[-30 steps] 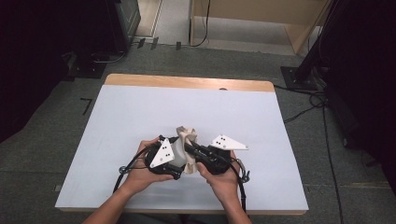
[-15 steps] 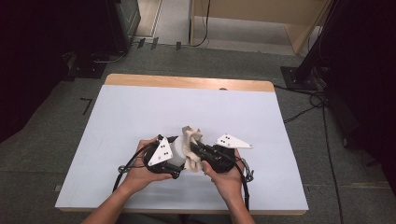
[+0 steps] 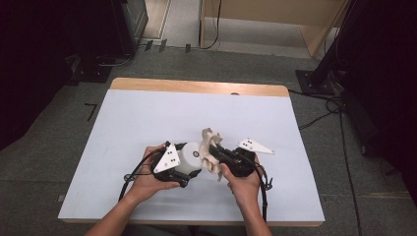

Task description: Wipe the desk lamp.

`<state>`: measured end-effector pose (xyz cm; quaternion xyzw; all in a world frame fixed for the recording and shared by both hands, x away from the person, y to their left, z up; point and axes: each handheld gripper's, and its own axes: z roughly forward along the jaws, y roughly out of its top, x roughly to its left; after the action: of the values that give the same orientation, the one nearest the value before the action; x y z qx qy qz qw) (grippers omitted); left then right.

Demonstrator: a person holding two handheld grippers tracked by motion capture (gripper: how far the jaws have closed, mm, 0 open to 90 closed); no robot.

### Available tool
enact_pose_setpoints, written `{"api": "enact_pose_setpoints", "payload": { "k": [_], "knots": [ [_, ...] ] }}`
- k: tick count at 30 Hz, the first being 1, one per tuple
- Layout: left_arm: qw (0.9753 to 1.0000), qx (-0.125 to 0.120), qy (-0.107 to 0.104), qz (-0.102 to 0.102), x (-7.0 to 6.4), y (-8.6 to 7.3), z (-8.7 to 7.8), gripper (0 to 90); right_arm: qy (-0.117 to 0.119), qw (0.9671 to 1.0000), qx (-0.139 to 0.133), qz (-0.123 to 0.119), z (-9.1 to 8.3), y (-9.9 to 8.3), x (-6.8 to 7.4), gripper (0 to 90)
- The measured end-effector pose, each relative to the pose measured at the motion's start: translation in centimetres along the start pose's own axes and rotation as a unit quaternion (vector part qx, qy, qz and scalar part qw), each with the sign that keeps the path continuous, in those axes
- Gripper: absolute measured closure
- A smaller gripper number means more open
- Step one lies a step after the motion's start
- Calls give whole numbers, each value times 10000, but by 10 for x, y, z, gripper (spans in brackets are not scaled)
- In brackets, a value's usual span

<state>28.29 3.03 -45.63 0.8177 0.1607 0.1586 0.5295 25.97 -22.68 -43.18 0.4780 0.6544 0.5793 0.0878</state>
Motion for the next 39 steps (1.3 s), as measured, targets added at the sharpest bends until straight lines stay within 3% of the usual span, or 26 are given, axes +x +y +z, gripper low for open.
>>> {"api": "enact_pose_setpoints", "payload": {
  "k": [3,6,9,12,13,15,18,21,24,26,30,33,39],
  "knots": [
    [9985,-89,249,-473,16,-6,0,90,-183,9998,21,90,-2,-3,-12,820],
    [9962,-172,501,-690,25,-7,0,90,-342,9993,46,147,-2,-5,-22,820],
    [9916,-319,867,-906,35,-8,0,89,-510,9986,36,168,-4,-6,-31,819],
    [9836,-364,1280,-1218,44,-10,2,89,-599,9980,23,211,-6,-7,-37,819],
    [9821,-312,1363,-1265,46,-11,2,89,-670,9976,22,158,-7,-7,-39,819],
    [9813,-247,1401,-1297,47,-13,2,89,-749,9970,36,198,-9,-8,-43,819],
    [9842,-134,1412,-1058,41,-11,2,89,-792,9966,77,196,-10,-8,-47,819],
    [9850,-65,1440,-944,36,-12,-1,88,-860,9961,140,169,-10,-9,-50,818],
    [9848,4,1429,-986,34,-14,-5,87,-920,9955,169,154,-11,-9,-52,818],
    [9868,69,1290,-978,34,-16,-7,84,-947,9952,222,140,-11,-10,-54,818],
    [9876,24,1144,-1072,34,-18,-12,74,-1075,9935,362,-17,-8,-12,-54,817],
    [9875,45,1168,-1061,32,-16,-15,0,-1218,9907,566,-210,-3,-14,-52,814],
    [9891,149,1045,-1030,28,-16,-27,0,-1687,9785,936,-735,10,-22,-49,779]
  ]
}}
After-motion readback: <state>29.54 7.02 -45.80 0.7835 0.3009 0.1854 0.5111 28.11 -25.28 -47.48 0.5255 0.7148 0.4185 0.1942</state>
